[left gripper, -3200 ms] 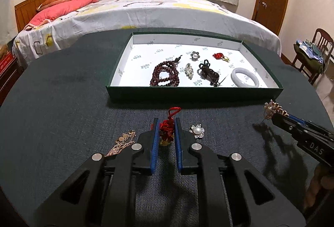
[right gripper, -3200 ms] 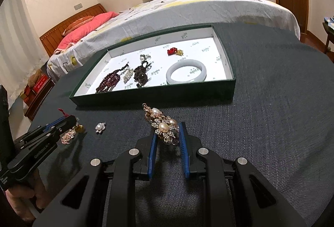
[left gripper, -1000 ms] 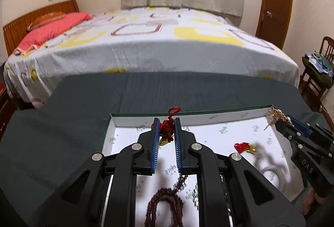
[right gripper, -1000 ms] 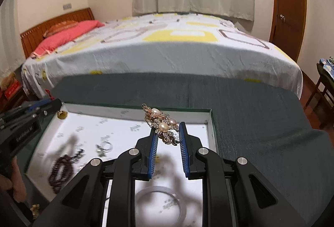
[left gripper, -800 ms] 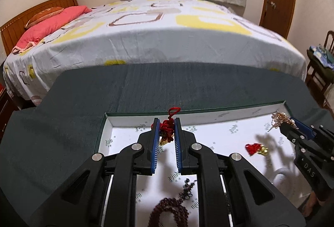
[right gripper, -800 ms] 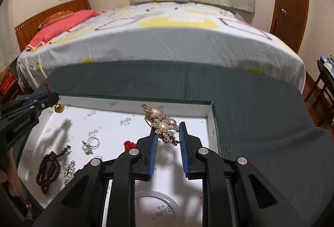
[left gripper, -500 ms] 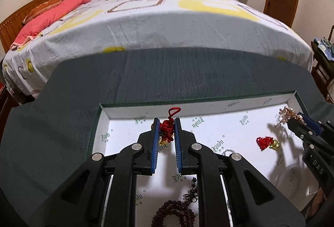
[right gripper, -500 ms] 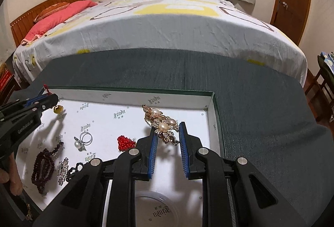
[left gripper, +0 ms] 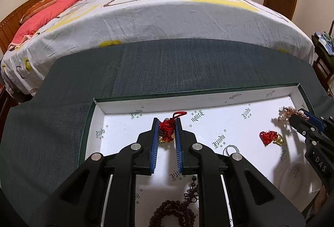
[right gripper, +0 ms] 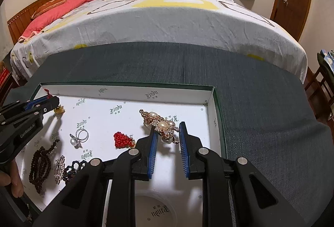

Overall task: Organize jewelry
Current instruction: 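Open both grippers to drop the items in the box, withdraw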

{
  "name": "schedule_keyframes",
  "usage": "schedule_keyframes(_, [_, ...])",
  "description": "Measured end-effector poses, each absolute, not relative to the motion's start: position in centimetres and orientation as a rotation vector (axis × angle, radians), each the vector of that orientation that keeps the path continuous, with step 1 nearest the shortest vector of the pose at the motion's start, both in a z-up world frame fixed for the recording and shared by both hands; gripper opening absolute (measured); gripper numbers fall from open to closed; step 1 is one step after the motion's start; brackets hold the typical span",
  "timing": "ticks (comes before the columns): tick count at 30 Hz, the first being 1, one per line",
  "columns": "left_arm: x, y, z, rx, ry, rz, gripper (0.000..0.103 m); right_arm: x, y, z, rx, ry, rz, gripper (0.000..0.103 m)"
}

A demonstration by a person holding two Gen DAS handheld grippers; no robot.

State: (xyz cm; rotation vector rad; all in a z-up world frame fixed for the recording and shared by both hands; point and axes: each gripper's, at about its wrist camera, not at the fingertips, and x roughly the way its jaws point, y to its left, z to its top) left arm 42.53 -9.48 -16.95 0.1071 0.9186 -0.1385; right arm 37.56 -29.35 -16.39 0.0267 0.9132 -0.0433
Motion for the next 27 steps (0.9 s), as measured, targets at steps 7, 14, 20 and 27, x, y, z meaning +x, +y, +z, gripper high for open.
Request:
schedule_keyframes(7, [42.8,-9.3,-17.3,0.089,0.943,-0.146,0.016,37.6,-29.4,-16.7,0.022,0.924,-0.042,0.026])
schedule_keyframes(14, [42.8,-9.4,-17.5,0.092,0.947,-0.150,0.025,37.4,-29.3,-16.6,0.025,0.918,-0.047,0.037])
schedule_keyframes(20, [42.5,-9.4,-17.5,0.090,0.938,-0.151,0.046,37.1,-29.5,-16.3,0.034,0.897,-0.051,0.054])
schedule_keyframes(27, [42.0,-9.4,-17.0,0.097,0.901,-0.142,0.073,36.5,-29.8,-15.8,0.051,0.857,-0.056,0.068])
